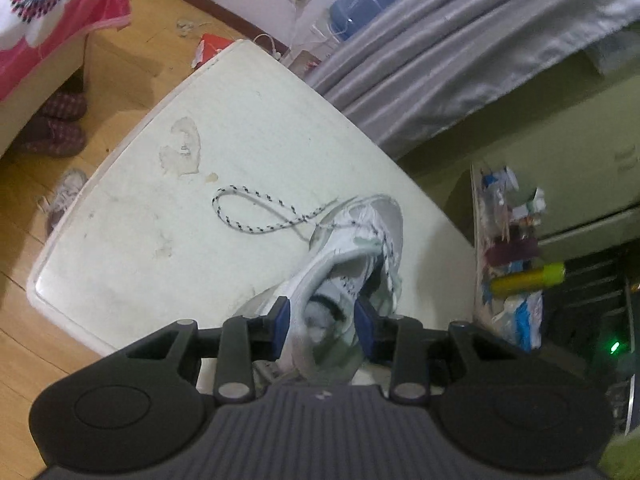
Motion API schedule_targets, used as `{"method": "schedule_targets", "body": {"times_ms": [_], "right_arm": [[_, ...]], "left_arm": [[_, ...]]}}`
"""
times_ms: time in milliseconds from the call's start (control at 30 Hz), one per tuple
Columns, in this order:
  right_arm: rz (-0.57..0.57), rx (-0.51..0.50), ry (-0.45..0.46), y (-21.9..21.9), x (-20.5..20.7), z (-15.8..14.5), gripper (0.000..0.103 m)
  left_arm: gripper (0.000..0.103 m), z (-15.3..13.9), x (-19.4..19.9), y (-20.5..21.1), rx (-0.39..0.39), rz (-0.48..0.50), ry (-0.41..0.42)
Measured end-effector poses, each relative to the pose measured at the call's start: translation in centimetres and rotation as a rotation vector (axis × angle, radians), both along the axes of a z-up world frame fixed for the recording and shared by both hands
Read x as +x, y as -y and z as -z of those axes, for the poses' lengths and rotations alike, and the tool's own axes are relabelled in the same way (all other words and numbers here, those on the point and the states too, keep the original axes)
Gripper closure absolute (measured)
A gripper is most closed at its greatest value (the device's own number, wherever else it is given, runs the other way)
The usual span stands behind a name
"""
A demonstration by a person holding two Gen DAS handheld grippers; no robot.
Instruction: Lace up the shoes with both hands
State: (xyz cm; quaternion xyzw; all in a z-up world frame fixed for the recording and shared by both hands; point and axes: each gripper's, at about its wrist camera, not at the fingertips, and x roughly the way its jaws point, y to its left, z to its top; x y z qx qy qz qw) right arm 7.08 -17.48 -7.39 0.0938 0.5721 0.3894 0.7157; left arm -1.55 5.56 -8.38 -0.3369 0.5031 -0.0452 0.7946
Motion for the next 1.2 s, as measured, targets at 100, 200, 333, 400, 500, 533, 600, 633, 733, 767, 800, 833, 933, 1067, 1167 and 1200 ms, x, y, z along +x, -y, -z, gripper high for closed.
{"method": "schedule_targets", "body": {"times_ms": [100,200,333,400,500,533,600,633,733,767,800,833,933,1067,1167,1200], "right_arm": [[-0.033,0.003,0.038,0.6,0.0,-1.0,0.101],[-0.011,0.069,0.047,1.8,0.7,-2.6,0.101],[0.071,0.147,0.080,3.5,2.3,-4.7,0.101],[0.108,0.135,0.096,4.5,3.1,-5.0,0.101],[0.156,0.068,0.099,5.7,3.9,-4.1,0.100],[0.176,0.047,0.078,6.1,4.3,-3.4,0.098],[0.192,-0.007,0.047,6.7,4.7,-2.1,0.097],[0.189,-0.042,0.044,7.0,4.8,-1.6,0.096],[0.110,-0.154,0.138,6.8,4.1,-1.4,0.088],[0.078,-0.179,0.175,6.4,3.6,-1.5,0.087],[0.039,-0.194,0.207,6.3,3.3,-1.7,0.087],[-0.026,-0.199,0.240,5.9,2.7,-2.0,0.087],[-0.269,-0.181,0.310,4.0,1.1,-2.5,0.087],[-0.655,-0.140,0.351,0.1,-2.5,-1.1,0.086],[-0.855,-0.109,0.358,-2.6,-5.1,0.5,0.086],[-0.911,-0.100,0.359,-3.5,-5.9,1.0,0.086]], "left_arm": [[0.067,-0.3,-0.7,0.3,0.002,0.031,-0.001],[0.066,-0.4,-1.2,0.8,-0.008,0.058,-0.001],[0.059,-0.6,-1.8,2.0,0.007,0.094,0.003],[0.059,-0.7,-2.1,2.6,0.028,0.122,0.001],[0.059,-0.8,-2.7,3.2,0.068,0.155,-0.003],[0.059,-0.8,-2.9,3.3,0.076,0.164,-0.006],[0.059,-0.9,-3.1,3.5,0.104,0.177,-0.014],[0.059,-1.0,-3.3,3.5,0.119,0.185,-0.014],[0.059,-1.0,-3.8,3.3,0.158,0.209,-0.024],[0.059,-0.9,-4.0,3.2,0.169,0.214,-0.028],[0.059,-0.8,-4.3,3.0,0.177,0.215,-0.036],[0.059,-0.6,-4.7,2.8,0.182,0.214,-0.045],[0.059,0.2,-6.0,2.2,0.188,0.192,-0.082],[0.059,1.8,-7.8,1.4,0.184,0.142,-0.151],[0.059,2.7,-9.0,0.7,0.168,0.098,-0.190],[0.059,2.9,-9.4,0.4,0.167,0.085,-0.196]]}}
